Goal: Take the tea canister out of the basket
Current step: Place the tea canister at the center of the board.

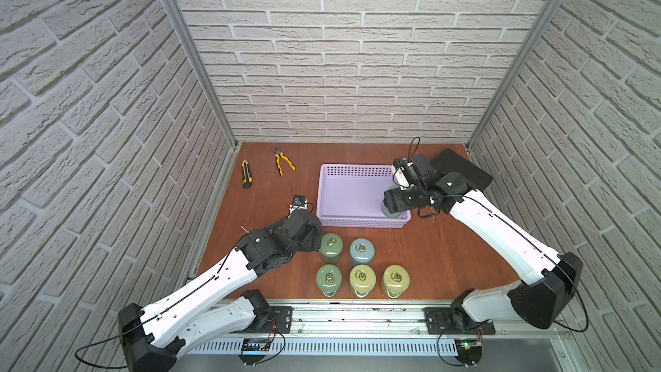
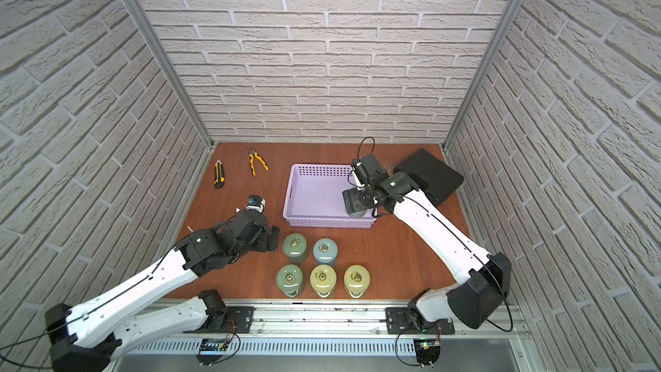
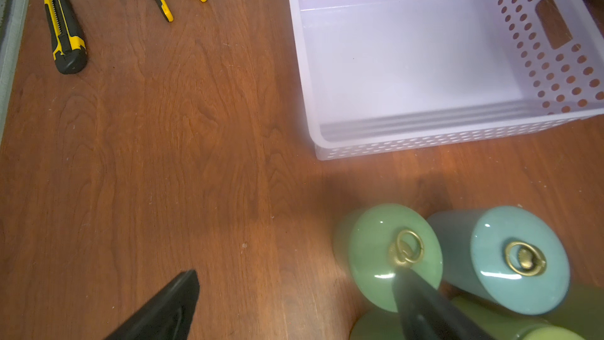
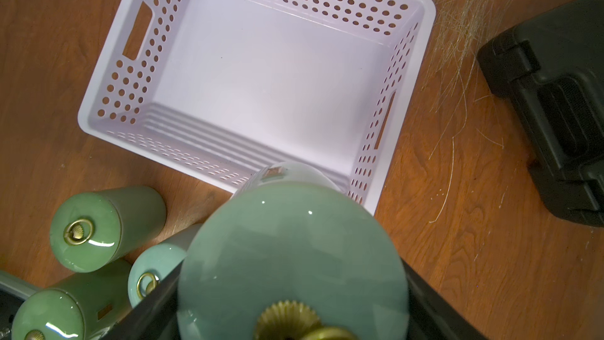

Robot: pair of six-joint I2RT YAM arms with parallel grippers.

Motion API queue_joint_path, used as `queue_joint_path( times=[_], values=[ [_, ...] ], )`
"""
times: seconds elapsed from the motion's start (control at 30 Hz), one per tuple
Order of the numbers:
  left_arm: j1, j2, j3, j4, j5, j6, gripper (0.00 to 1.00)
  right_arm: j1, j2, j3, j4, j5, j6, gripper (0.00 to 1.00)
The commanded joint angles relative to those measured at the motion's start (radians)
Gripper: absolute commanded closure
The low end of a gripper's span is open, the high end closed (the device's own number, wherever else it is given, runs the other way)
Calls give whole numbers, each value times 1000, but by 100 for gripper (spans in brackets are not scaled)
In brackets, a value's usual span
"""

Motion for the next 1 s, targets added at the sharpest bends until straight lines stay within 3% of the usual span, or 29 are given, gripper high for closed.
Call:
queue_joint_path(
  times=[0.0, 0.47, 0.97],
  values=[
    [5, -1, 7, 27, -7, -9, 2, 24, -88, -32, 106, -3, 24, 56],
    [8, 28, 19, 44, 9, -4, 2, 111, -243, -221, 112, 54, 116, 56],
    [9, 20, 27, 29, 28, -10, 2, 215, -268, -366, 174, 154, 202, 57]
  ],
)
